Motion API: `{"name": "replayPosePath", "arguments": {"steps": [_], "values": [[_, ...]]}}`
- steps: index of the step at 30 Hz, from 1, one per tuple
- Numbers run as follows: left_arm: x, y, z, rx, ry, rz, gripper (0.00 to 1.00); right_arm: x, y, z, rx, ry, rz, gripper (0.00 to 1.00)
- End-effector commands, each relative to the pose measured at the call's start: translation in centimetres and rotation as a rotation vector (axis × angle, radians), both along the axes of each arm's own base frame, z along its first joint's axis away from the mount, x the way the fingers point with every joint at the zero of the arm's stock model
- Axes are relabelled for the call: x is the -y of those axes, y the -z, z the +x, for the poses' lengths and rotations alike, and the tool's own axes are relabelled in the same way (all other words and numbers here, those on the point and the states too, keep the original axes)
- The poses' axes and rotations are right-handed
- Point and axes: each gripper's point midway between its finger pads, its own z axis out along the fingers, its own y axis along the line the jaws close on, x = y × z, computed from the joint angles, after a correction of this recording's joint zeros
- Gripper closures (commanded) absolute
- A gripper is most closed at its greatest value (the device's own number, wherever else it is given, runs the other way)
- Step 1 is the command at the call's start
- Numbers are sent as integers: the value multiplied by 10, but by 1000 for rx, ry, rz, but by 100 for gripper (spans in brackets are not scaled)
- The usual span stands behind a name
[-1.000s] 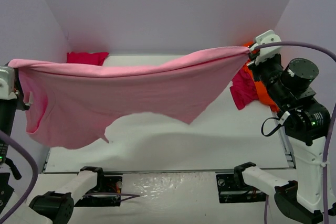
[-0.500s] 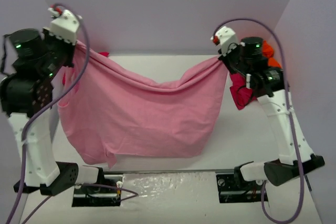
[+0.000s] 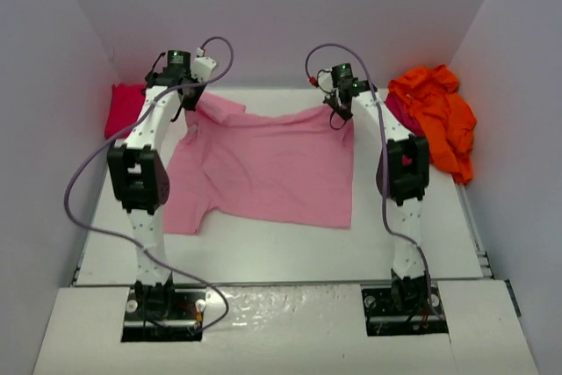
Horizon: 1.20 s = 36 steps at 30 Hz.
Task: Fold and stack the t-shirts
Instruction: Flatten the tshirt out
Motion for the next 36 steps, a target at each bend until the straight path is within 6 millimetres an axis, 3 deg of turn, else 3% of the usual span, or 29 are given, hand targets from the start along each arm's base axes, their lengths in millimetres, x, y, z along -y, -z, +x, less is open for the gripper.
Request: {"name": "replayPosePath", "arguments": {"steps": [1, 3, 6, 11, 14, 17, 22, 26, 27, 28, 30, 32, 34, 36], "values": [[-43, -48, 54, 245, -103, 12, 100, 65, -14, 37, 108, 191, -58, 100], [-52, -29, 64, 227, -122, 16, 100, 70, -9, 43, 111, 198, -46, 100], [-56, -17, 79, 245, -140, 26, 100, 66, -10, 45, 127, 195, -36, 100], [-59, -17, 88, 270, -146, 44, 100, 66, -17, 47, 154, 202, -50, 100], [-80, -20, 91, 283, -171, 58, 100, 69, -16, 50, 164, 205, -65, 100], [-76, -10, 87, 241, -146, 49, 100, 67, -11, 50, 156, 200, -63, 100], [-57, 17, 48, 61, -7, 16, 100, 58, -6, 40, 123, 162, -42, 100], [-38, 44, -33, -216, 176, -7, 99, 53, -10, 28, 109, 136, -30, 100], [-36, 52, -52, -281, 218, -7, 97, 52, -15, 25, 111, 128, -24, 100], [-30, 54, -79, -365, 263, -38, 78, 49, -12, 21, 98, 112, -23, 100], [-22, 56, -119, -475, 321, -100, 57, 44, -13, 14, 86, 89, -19, 100], [-17, 51, -142, -482, 346, -163, 51, 41, -20, 9, 90, 70, -14, 100], [-30, 38, -107, -316, 253, -122, 49, 38, -19, 5, 78, 51, -10, 100], [-37, 16, -69, -176, 181, -134, 35, 34, -17, 4, 75, 41, -2, 100]]}}
